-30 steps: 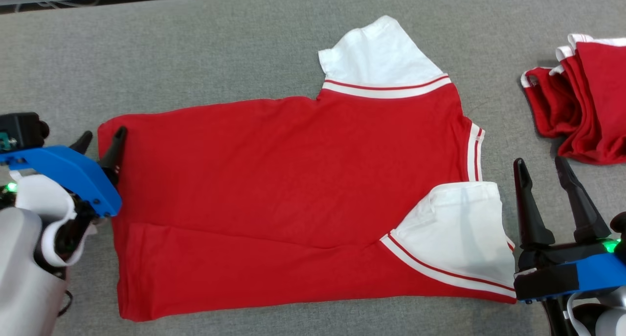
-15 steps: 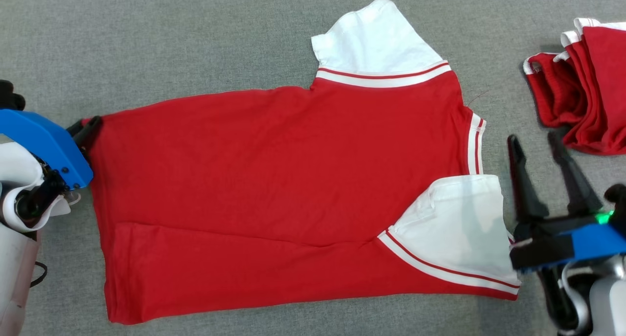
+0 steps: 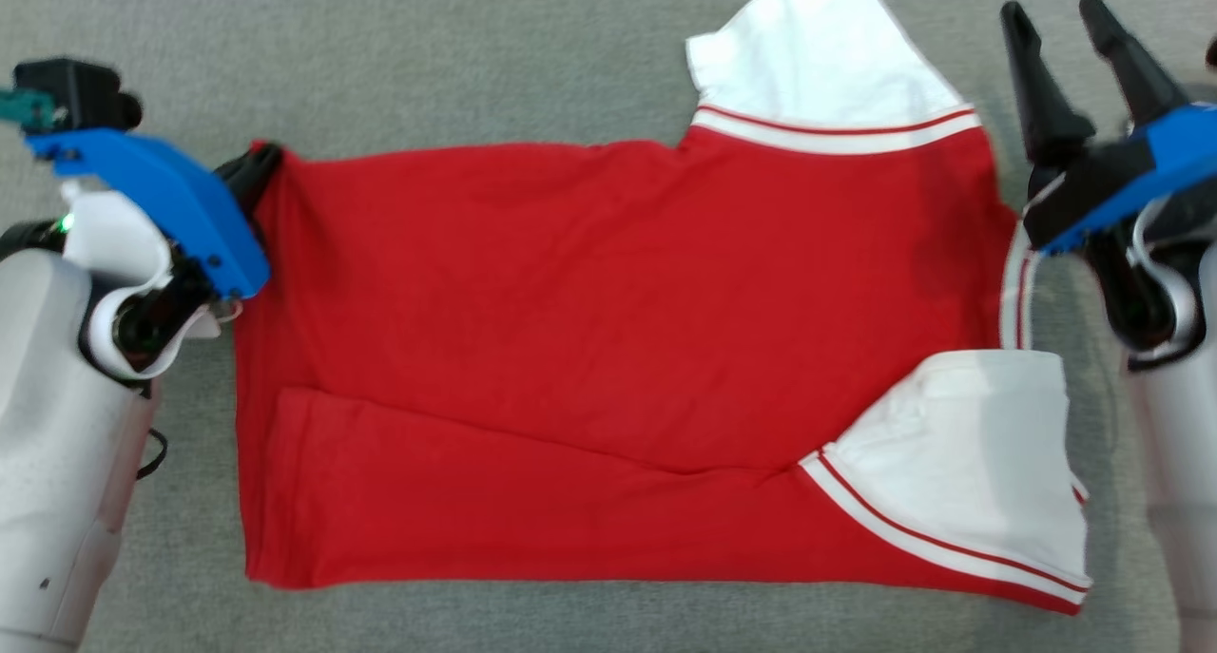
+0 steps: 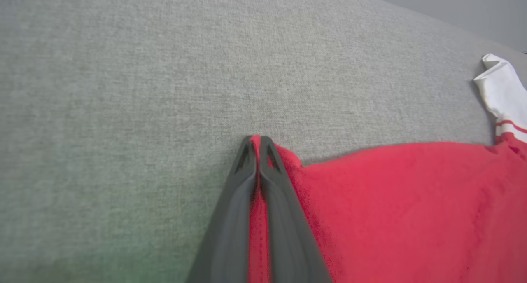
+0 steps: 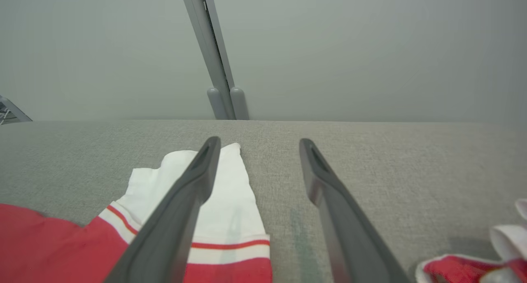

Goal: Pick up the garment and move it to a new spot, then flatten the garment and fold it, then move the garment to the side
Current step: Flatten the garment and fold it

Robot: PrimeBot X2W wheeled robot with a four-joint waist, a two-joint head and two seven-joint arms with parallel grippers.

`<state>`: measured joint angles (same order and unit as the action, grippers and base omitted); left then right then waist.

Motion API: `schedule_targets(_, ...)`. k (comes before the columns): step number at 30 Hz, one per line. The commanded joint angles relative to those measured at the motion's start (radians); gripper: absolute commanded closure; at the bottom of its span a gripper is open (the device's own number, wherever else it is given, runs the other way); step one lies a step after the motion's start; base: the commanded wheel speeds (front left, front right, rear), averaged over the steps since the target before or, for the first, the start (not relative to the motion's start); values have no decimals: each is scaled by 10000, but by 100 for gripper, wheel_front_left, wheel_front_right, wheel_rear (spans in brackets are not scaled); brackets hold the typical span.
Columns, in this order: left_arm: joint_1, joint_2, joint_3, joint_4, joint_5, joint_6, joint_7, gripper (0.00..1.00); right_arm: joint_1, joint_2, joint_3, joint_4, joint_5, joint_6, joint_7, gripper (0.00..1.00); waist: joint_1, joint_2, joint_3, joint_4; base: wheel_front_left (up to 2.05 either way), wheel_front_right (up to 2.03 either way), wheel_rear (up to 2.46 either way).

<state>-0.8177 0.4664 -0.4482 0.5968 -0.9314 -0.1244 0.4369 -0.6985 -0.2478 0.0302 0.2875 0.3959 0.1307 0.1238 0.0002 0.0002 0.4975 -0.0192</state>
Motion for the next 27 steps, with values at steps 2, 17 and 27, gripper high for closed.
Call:
schedule_targets(2, -490, -240, -146, -126, 65, -78, -87, 100, -1014, -250, 327, 787, 58, 1, 361, 0, -2, -2, 639, 643, 0, 0, 0)
schedule_targets(17, -1297, -735, -1227, 98, -291, 0, -718, 100, -4764, -620, 1748, 4955, 3, 2, 3181, 0, -2, -2, 1670, 1644, 0, 0, 0)
schedule_targets(27, -1193, -358, -1482, -23, -642, -43, -1600, 100, -4382, -933, 1877, 4191, 602, 1, 2197, 100, -2, -2, 912, 1379, 0, 0, 0)
